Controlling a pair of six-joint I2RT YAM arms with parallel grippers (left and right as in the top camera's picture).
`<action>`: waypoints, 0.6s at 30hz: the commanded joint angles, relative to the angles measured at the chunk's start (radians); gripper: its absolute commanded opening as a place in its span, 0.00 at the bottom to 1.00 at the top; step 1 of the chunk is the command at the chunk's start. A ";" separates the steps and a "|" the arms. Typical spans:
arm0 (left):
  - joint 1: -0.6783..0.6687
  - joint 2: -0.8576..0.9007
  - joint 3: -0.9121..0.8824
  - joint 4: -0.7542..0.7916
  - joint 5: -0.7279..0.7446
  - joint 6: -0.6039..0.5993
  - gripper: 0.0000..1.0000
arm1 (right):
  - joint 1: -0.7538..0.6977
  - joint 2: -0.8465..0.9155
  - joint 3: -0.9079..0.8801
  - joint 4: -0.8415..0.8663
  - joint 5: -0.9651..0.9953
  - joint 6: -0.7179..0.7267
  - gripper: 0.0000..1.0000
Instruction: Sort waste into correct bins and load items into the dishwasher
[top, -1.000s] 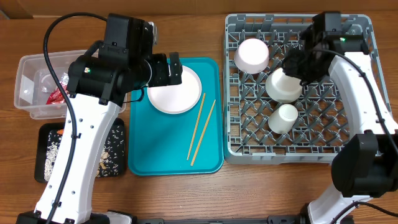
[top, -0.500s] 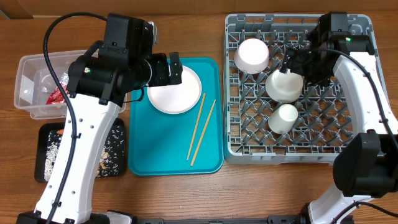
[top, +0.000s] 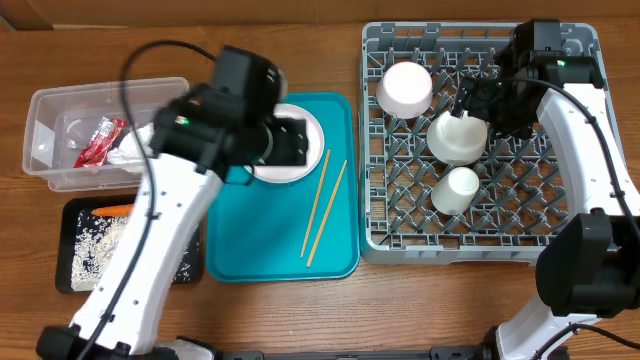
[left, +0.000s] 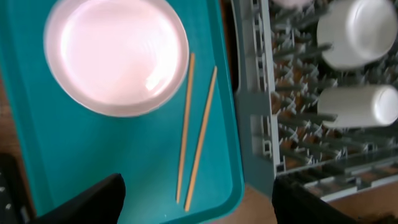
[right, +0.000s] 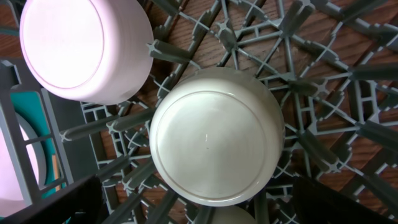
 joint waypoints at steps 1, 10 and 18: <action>-0.040 -0.008 -0.070 0.031 -0.074 -0.014 0.76 | -0.002 -0.001 0.027 0.005 0.005 -0.003 1.00; -0.048 0.055 -0.211 0.157 -0.065 -0.036 0.72 | -0.002 -0.001 0.027 0.005 0.005 -0.003 1.00; -0.088 0.229 -0.241 0.241 -0.050 0.020 0.63 | -0.002 -0.001 0.027 0.005 0.005 -0.003 1.00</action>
